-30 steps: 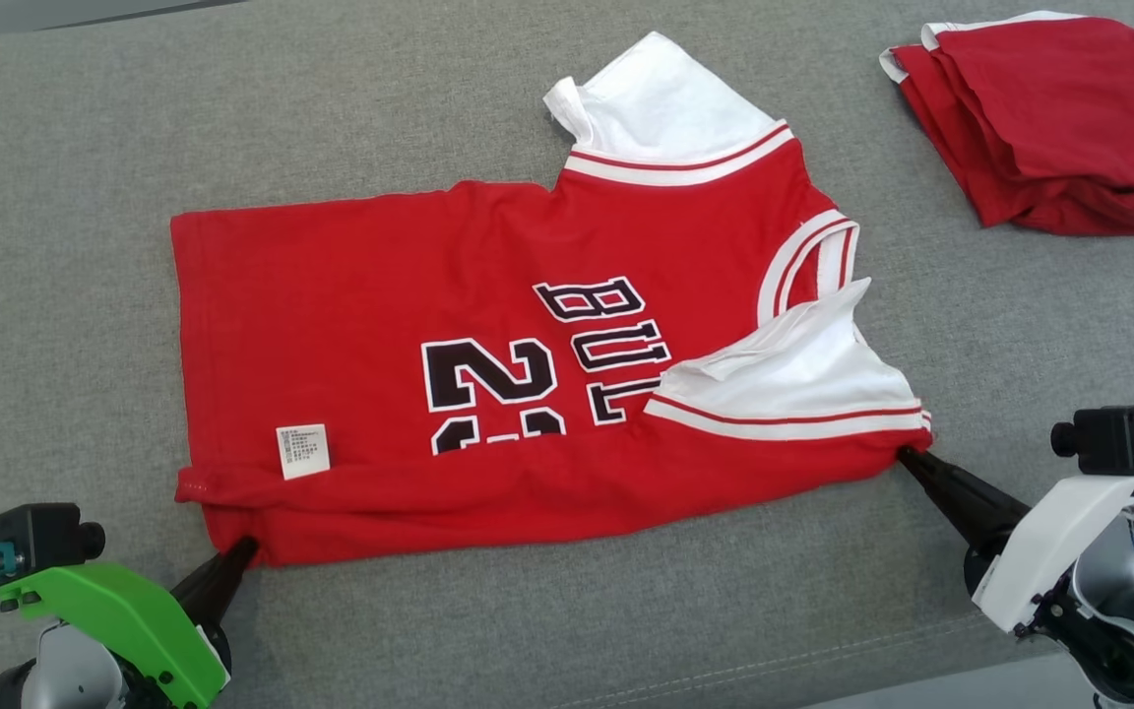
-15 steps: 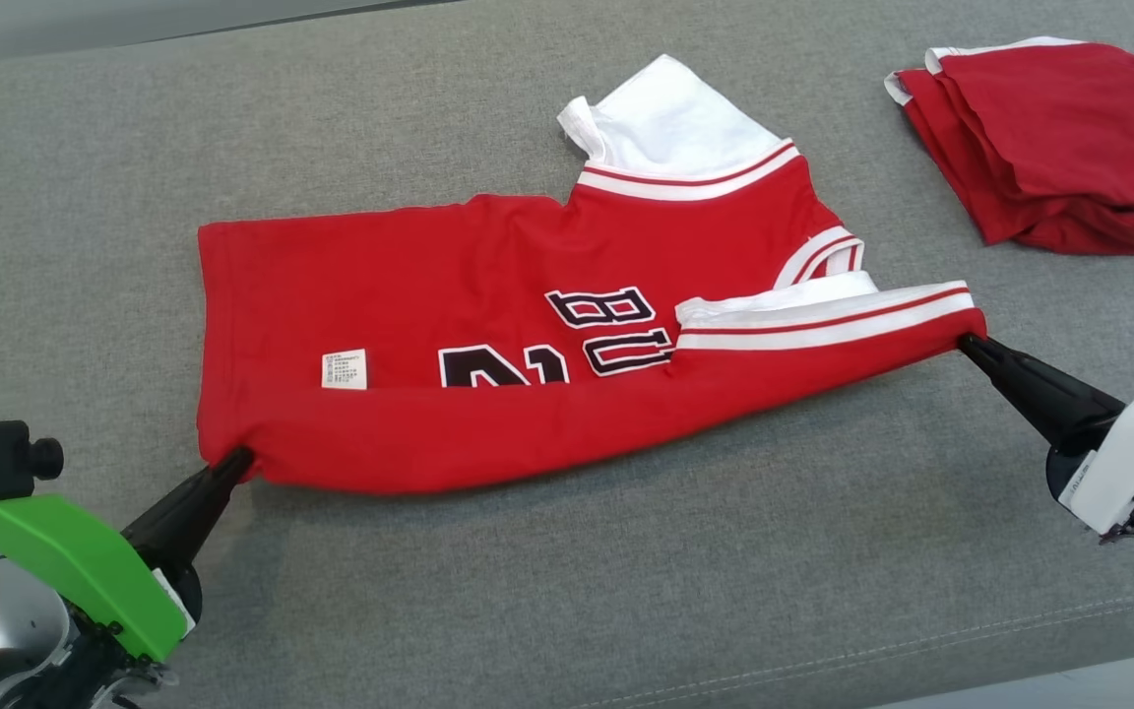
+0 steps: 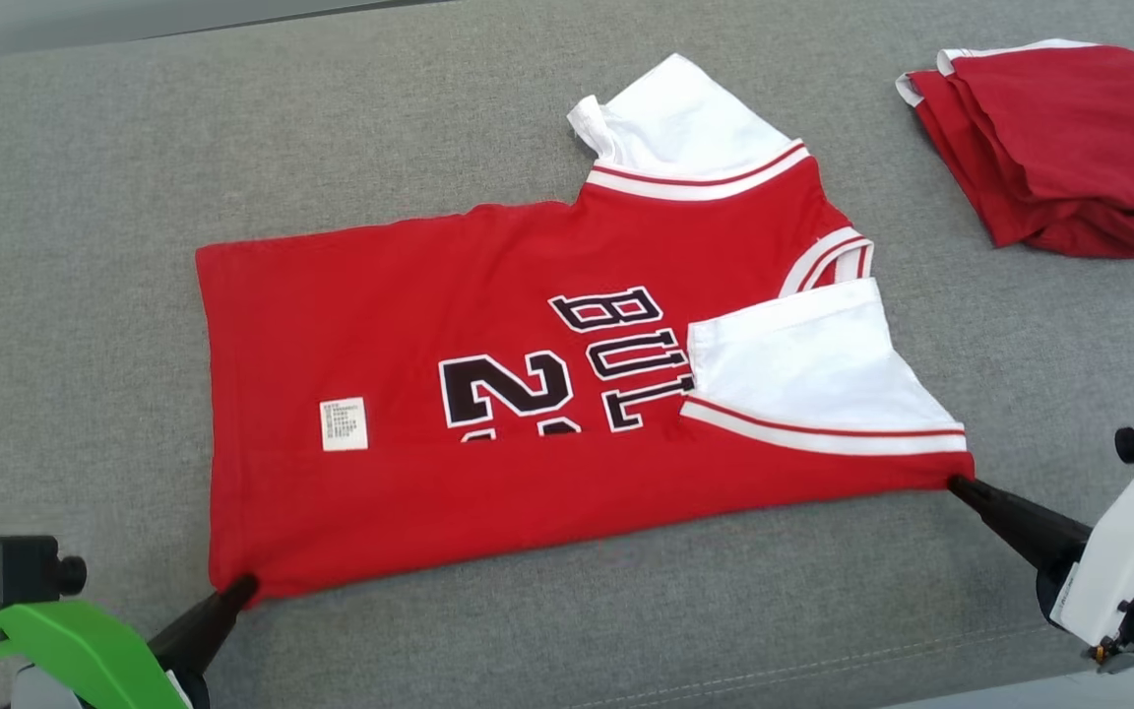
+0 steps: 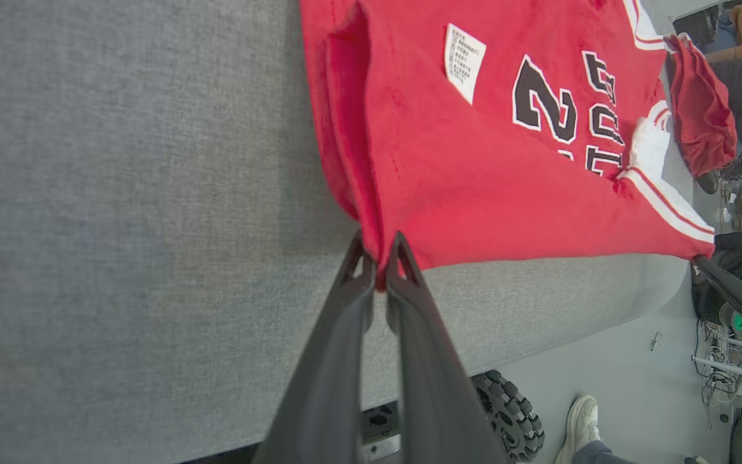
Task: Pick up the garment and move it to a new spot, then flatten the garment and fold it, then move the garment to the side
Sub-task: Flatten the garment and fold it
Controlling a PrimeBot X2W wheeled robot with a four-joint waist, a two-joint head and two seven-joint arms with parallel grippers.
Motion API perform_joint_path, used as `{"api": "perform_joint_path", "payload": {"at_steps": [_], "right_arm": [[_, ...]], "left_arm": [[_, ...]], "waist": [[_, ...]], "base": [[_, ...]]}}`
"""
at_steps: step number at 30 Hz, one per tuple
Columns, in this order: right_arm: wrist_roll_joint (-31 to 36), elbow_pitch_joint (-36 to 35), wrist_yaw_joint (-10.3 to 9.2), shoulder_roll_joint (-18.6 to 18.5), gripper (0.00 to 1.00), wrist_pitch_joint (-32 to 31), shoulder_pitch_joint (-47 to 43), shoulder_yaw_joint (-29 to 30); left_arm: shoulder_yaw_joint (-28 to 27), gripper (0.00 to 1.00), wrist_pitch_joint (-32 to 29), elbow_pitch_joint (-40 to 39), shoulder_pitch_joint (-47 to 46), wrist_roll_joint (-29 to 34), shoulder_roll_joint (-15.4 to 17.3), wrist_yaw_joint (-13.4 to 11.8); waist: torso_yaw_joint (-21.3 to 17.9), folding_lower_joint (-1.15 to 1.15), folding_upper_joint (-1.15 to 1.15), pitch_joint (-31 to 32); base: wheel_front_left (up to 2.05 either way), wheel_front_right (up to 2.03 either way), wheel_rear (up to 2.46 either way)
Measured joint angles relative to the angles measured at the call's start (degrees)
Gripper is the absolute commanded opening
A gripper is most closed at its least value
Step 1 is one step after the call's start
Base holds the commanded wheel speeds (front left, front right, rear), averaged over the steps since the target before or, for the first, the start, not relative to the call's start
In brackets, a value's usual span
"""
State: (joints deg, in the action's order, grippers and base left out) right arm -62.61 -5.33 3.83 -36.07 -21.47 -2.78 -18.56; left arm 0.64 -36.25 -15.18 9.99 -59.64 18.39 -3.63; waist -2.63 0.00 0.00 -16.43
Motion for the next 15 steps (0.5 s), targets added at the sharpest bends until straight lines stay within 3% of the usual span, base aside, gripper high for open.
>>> {"api": "perform_joint_path", "payload": {"at_steps": [15], "right_arm": [[-0.1, -1.2, -1.51, 0.0, 0.00, 1.8, -3.9, 1.3]], "left_arm": [[-0.7, 0.00, 0.8, 0.3, 3.9, 0.6, -0.3, -0.5]], "waist": [[0.1, 0.00, 0.00, -1.8]], "base": [[0.00, 0.00, 0.00]]}}
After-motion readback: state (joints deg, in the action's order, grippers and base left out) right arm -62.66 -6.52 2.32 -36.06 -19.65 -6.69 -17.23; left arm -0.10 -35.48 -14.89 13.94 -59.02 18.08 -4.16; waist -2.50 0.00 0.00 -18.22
